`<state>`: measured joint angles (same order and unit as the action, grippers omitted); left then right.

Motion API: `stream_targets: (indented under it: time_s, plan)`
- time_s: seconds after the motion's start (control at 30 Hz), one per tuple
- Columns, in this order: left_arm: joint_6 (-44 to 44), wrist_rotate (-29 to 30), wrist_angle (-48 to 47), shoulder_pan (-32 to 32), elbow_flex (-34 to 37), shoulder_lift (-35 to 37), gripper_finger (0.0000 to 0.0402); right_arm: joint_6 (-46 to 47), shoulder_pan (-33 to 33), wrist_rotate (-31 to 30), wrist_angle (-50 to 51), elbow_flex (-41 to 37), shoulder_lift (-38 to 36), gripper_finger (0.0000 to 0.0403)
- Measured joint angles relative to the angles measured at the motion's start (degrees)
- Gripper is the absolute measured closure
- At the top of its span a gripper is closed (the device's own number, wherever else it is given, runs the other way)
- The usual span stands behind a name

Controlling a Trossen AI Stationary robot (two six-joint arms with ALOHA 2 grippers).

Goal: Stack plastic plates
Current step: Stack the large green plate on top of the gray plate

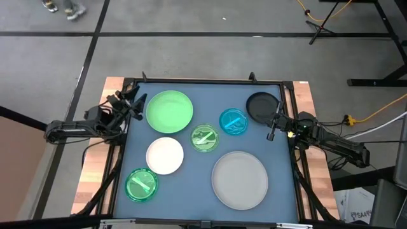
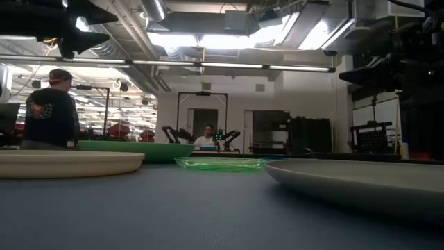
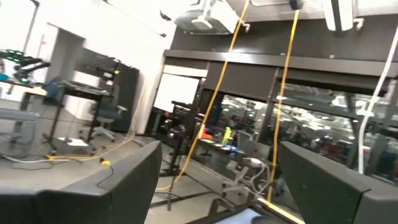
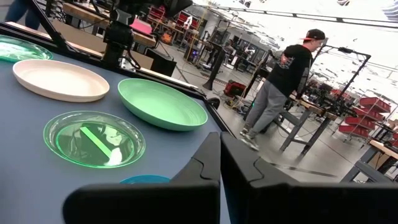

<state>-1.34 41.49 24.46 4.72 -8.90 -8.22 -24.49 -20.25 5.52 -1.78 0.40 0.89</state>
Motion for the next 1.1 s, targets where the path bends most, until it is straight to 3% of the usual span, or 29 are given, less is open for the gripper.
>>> stream_targets:
  time_s: [0.5,1.1]
  plan:
    - [0.5,-1.6,-5.1,16.0,-12.5,-18.0,0.0085,0.0,0.0,0.0,0.0,0.0,0.0,0.0403]
    - [-4.8,-31.6,-26.5,41.3,-31.5,-46.1,0.0085,0.0,0.0,0.0,0.0,0.0,0.0,0.0403]
